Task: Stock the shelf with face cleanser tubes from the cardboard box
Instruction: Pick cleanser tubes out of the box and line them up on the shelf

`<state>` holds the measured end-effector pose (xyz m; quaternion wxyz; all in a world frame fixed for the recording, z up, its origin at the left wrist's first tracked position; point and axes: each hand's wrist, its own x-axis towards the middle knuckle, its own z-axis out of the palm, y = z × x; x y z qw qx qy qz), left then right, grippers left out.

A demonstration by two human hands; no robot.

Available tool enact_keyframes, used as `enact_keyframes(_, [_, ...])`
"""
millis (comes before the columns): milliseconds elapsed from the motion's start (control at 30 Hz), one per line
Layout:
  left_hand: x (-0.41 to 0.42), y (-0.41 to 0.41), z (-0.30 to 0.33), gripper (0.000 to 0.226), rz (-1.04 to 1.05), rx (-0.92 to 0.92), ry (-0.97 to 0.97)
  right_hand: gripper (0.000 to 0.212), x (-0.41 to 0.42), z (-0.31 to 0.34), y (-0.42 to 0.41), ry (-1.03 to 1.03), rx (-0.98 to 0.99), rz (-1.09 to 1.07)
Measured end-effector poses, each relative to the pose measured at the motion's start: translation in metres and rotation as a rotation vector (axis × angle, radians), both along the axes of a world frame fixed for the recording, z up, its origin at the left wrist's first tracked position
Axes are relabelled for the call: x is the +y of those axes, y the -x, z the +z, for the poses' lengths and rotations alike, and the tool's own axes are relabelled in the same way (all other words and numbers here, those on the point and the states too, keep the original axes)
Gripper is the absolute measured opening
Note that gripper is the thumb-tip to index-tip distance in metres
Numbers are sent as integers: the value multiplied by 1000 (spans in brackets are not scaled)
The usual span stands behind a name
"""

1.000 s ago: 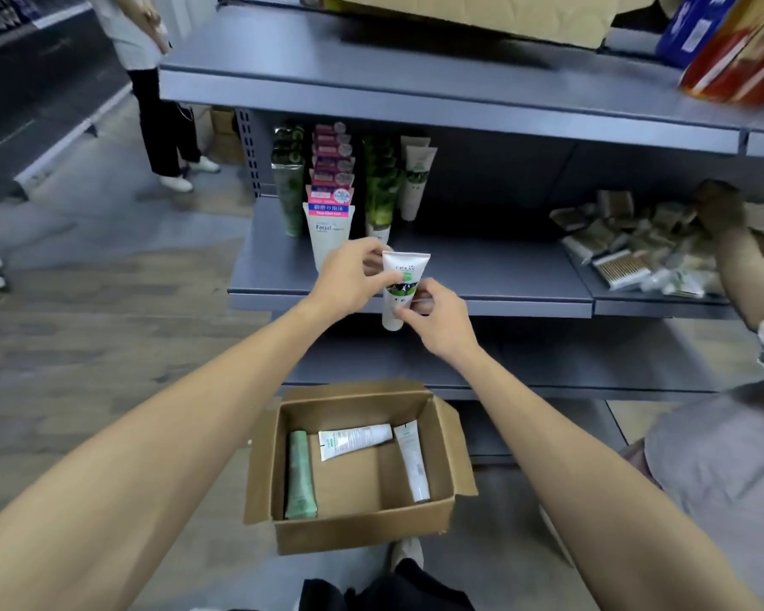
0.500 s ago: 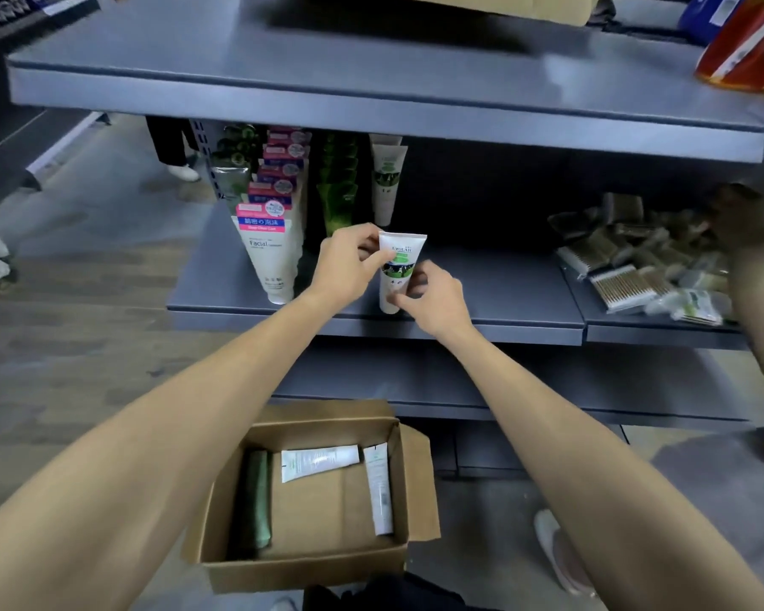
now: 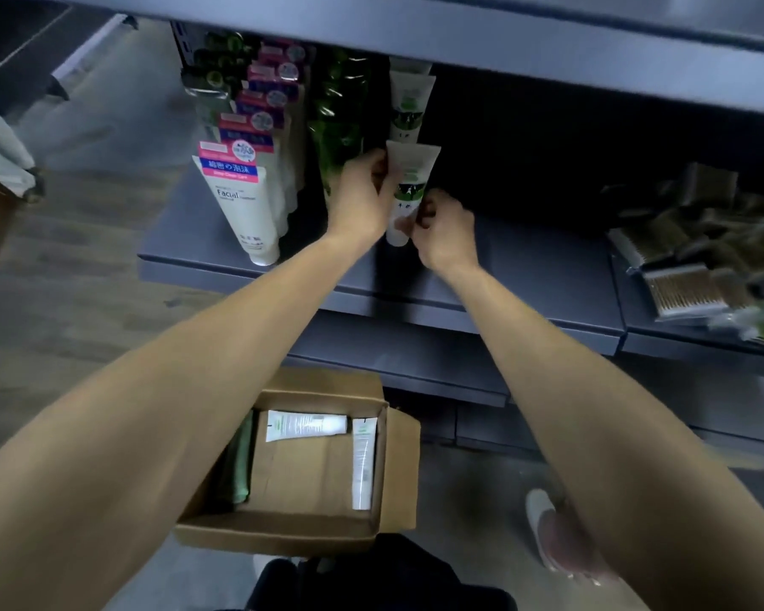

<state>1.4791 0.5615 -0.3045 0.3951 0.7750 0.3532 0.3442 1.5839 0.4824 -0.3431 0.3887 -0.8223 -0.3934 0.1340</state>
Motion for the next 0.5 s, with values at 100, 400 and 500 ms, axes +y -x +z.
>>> enact_keyframes(100, [6, -17, -6, 18, 80, 45, -22, 27, 13, 1, -12, 57, -96, 23])
enact_keyframes(400, [23, -43, 3, 33, 169, 99, -22, 43, 53, 4, -39, 141, -222, 53])
enact_keyframes(500, [22, -49, 5, 50, 142, 52, 4, 39, 64, 5, -45, 141, -232, 41])
